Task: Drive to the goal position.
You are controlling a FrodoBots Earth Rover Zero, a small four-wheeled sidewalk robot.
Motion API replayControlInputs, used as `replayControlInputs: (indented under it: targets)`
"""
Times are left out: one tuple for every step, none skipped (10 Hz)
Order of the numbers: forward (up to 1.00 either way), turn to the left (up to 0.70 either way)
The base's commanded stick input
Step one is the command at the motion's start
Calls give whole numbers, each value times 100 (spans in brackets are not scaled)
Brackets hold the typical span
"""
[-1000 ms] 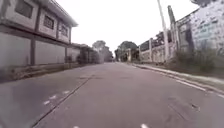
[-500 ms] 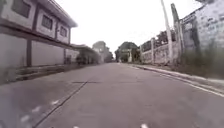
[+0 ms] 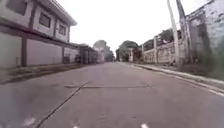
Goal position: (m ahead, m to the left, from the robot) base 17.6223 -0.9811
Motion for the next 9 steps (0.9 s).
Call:
replayControlInputs:
  targets:
    - [100,2]
    - [100,2]
    - [100,2]
    - [100,2]
    - [100,2]
    - [100,2]
    - [100,2]
    - [100,2]
    - [100,2]
